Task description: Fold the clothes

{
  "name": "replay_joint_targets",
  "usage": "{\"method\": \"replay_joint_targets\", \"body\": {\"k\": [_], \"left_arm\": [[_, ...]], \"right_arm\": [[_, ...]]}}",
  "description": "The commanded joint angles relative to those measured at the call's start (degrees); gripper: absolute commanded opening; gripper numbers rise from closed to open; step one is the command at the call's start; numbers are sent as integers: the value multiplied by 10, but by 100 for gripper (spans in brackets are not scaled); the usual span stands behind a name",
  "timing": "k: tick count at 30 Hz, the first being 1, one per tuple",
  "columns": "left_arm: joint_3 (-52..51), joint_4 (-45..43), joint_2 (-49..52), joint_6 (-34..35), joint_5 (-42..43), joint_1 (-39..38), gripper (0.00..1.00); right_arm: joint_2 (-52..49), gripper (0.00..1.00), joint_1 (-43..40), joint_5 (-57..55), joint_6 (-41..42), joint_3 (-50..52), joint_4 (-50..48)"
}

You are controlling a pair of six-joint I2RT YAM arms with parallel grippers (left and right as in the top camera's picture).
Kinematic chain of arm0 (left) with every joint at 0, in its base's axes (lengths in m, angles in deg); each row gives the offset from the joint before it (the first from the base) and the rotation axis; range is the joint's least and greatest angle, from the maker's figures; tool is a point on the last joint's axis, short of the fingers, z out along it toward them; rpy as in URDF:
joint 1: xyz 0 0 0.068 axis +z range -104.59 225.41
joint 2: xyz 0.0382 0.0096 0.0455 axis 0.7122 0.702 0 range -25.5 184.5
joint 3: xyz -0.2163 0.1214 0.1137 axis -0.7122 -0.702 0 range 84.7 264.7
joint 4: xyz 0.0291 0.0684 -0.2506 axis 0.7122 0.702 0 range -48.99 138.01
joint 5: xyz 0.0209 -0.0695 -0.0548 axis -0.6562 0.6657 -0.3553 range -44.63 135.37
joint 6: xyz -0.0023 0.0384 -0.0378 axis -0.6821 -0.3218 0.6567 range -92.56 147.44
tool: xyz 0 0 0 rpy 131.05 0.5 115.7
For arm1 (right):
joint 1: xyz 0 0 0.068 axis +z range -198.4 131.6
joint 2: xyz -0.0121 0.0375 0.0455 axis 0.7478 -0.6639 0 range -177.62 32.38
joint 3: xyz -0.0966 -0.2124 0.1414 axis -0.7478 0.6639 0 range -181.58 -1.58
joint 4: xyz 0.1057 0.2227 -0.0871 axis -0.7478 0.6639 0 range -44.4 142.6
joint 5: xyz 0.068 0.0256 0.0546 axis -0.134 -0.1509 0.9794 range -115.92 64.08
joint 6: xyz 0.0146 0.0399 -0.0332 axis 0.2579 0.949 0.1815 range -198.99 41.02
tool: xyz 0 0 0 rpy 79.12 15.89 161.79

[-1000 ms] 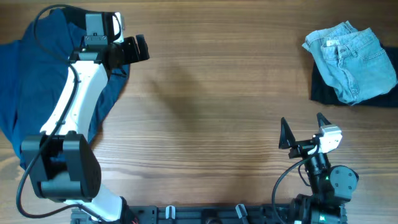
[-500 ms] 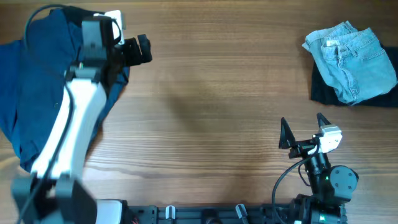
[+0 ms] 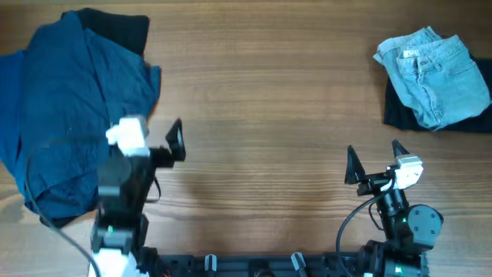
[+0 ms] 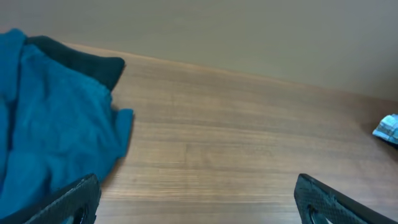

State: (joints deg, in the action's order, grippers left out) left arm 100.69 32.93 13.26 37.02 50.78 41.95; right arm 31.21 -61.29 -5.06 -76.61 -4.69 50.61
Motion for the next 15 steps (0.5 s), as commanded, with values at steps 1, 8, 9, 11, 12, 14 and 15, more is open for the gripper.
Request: {"method": "replay_joint_targets", "body": {"k": [1,8,9,11,12,14,15], "left_arm": [[-64,-5,-97,9,-4,20,100],[-131,40,-242,48,-3,33,100],[-133,43,-249,48,-3,33,100],[-138,63,-272,48,-4,33,100],[-141,69,-278,48,-3,33,100],[-148,86,-298,49,-3,33,100],[-152,90,-310,48,-4,33,100]], "right_arm": [[4,100,2,-5,7,2,-3],[4,100,2,-5,6,2,-3],[4,99,2,-5,6,2,-3],[4,100,2,-5,6,2,-3],[4,100,2,-5,6,2,-3],[4,100,2,-5,6,2,-3],[4,100,2,-5,6,2,-3]]}}
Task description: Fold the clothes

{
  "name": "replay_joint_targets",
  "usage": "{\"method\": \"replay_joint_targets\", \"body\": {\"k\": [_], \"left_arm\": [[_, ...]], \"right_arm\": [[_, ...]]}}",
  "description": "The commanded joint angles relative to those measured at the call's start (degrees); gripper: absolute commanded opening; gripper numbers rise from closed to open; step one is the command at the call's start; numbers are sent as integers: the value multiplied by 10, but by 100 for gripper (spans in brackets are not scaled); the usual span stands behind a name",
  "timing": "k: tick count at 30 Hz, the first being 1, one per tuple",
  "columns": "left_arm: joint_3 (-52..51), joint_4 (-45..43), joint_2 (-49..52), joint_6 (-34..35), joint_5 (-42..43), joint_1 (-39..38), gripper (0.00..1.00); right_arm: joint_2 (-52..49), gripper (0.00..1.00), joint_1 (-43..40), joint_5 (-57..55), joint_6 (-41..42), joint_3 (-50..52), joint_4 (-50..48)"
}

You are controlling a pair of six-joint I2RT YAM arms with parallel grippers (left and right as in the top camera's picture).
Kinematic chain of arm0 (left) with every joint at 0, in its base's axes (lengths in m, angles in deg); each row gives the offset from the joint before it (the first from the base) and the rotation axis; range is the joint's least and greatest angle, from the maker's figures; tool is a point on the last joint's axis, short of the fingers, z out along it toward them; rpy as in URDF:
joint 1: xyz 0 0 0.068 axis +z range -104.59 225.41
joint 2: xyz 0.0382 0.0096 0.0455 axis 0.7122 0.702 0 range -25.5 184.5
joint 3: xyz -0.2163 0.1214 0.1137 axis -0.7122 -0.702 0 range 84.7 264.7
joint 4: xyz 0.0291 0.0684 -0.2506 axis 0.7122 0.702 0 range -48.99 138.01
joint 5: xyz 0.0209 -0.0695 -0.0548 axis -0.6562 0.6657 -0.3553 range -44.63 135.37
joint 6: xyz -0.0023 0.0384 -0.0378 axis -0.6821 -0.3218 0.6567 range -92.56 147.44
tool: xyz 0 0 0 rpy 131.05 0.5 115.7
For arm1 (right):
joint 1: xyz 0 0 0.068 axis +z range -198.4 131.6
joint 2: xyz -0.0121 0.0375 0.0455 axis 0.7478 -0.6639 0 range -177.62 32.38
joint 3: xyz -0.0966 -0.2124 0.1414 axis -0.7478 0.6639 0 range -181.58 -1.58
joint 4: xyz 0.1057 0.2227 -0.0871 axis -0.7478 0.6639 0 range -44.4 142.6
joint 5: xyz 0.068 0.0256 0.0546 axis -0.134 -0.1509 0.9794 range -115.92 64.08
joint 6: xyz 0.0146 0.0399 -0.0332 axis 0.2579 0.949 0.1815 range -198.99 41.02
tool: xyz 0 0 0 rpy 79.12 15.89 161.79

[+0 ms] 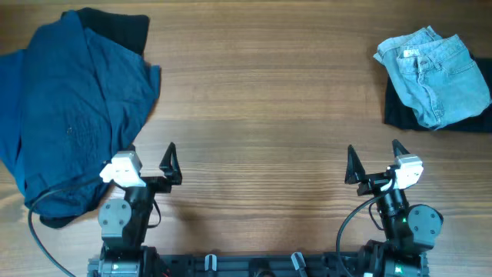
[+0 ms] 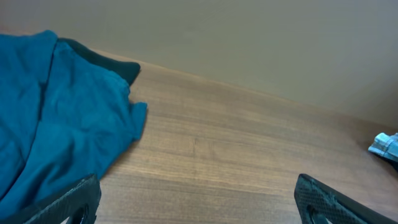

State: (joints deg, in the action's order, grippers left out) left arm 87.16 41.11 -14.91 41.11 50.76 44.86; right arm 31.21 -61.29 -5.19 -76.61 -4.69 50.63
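A crumpled blue shirt [image 1: 77, 108] lies at the table's left, spread over a black garment [image 1: 123, 27] that shows at its far edge. In the left wrist view the shirt [image 2: 56, 118] fills the left side. My left gripper [image 1: 151, 154] stands open near the front edge, just right of the shirt's near corner, with only bare wood between its fingers [image 2: 68, 199]. My right gripper [image 1: 373, 154] is open at the front right, holding nothing.
Folded light-blue jeans [image 1: 434, 73] rest on another black garment [image 1: 400, 111] at the far right; a corner of the jeans [image 2: 385, 144] shows in the left wrist view. The wooden table [image 1: 261, 92] stretches between the two piles.
My left arm has drawn back toward the front edge and off the shirt's edge, gripper still open. The right arm and all the clothes are unchanged.
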Motion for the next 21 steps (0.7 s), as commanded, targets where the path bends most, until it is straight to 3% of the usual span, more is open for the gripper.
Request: {"method": "replay_joint_targets", "body": {"k": [1,8,21], "left_arm": [[-18,11,-38,7,-6,4,100],[-19,45,-100,7,-8,23,100],[-19,45,-105,7,-8,24,100]], "right_arm": [[4,100,2,-4,6,2,-3],[4,99,2,-4,7,2,-3],[4,100,2,-4,6,2,-3]]}}
